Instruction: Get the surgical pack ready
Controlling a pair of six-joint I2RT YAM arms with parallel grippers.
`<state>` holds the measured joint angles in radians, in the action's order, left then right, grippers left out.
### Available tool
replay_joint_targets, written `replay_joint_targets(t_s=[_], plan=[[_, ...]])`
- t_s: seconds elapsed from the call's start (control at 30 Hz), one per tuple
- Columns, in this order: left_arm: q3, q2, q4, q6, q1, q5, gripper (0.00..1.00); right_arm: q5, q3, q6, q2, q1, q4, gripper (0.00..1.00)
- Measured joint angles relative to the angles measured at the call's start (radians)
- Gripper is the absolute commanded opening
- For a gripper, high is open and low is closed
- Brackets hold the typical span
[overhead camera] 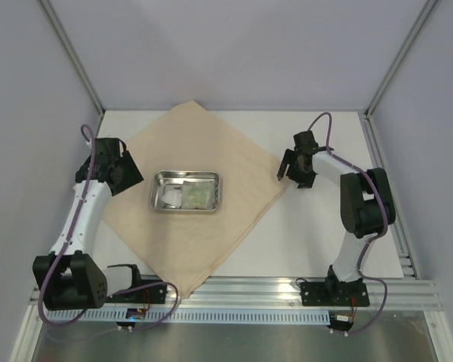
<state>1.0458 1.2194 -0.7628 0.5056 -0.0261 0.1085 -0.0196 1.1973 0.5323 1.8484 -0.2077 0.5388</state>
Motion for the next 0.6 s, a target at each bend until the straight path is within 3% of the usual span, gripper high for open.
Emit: replay_joint_targets(t_s=[0.23,0.33,0.37,0.43,0.47,0.5,0.6], plan=[[0.005,-0.001,0.004,-0.006,-0.069,0.005,0.66,0.077,0.026,0.013,0.042,-0.001,-0.089,0.63],[0.018,-0.001,0.005,-0.010,-0.074,0.005,0.66,0.112,0.027,0.039,0.054,0.003,-0.127,0.46],[0.023,-0.001,0.005,-0.012,-0.075,0.005,0.66,0.119,0.031,0.045,0.062,0.003,-0.137,0.34],[0.031,-0.002,0.008,-0.019,-0.080,0.005,0.66,0.127,0.031,0.061,0.075,0.003,-0.155,0.21],[0.031,-0.002,0.012,-0.023,-0.083,0.005,0.66,0.128,0.032,0.068,0.076,0.003,-0.163,0.08],[0.031,-0.003,0.013,-0.029,-0.086,0.005,0.66,0.127,0.030,0.073,0.079,0.005,-0.165,0.01],[0.031,-0.003,0.024,-0.051,-0.089,0.004,0.64,0.136,0.015,0.105,0.077,0.017,-0.184,0.00]])
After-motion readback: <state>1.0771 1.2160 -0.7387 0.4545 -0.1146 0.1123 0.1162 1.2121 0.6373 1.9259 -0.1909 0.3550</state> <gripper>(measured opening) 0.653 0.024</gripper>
